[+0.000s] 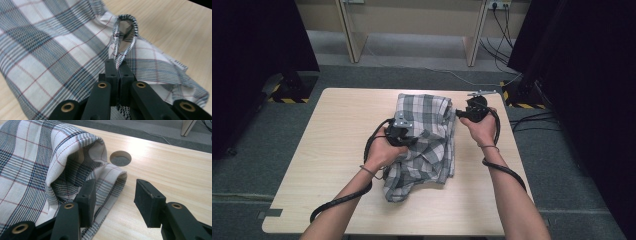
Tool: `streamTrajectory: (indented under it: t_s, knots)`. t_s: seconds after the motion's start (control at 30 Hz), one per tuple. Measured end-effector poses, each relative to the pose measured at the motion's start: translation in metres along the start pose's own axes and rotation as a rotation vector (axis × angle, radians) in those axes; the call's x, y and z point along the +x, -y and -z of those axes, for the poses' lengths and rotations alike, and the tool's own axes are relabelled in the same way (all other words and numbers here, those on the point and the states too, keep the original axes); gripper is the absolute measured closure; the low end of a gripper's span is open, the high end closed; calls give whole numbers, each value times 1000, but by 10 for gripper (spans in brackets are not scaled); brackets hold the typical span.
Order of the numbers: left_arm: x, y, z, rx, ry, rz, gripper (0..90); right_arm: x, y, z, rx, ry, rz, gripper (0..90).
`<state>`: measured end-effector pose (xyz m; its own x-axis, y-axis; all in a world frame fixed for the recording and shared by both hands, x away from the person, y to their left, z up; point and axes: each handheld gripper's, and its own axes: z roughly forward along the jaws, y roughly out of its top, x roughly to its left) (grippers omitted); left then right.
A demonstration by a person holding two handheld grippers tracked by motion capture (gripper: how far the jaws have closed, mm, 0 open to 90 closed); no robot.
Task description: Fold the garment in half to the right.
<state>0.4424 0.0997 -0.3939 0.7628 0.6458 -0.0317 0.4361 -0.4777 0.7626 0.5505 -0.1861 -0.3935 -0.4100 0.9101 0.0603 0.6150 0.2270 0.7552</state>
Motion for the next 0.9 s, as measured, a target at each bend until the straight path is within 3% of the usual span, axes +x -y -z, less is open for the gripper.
streamTrajectory:
  t_s: [0.2, 0.23, 0.4, 0.5, 0.57, 0.67, 0.77, 0.9]
  knots:
    - [-28, -11, 0, 36, 95, -106, 875, -10, 3, 15, -32, -1, -18, 516]
    - [-35, -11, -3, 67, 128, -143, 874, -11, 3, 17, -37, -2, -14, 515]
    - [-59, -5, -18, 177, 195, -255, 857, -11, 4, 27, -53, -8, -2, 510]
    - [-69, 0, -23, 218, 233, -315, 773, -8, 5, 31, -61, -16, 11, 505]
    - [-74, 1, -23, 218, 253, -347, 660, -6, 6, 33, -64, -22, 28, 498]
    - [-79, 1, -18, 206, 279, -376, 582, -3, 8, 34, -63, -32, 37, 490]
    - [-81, -1, -10, 183, 253, -397, 526, 1, 11, 33, -55, -39, 50, 481]
    - [-83, -3, 0, 142, 242, -382, 483, 5, 13, 33, -55, -45, 67, 475]
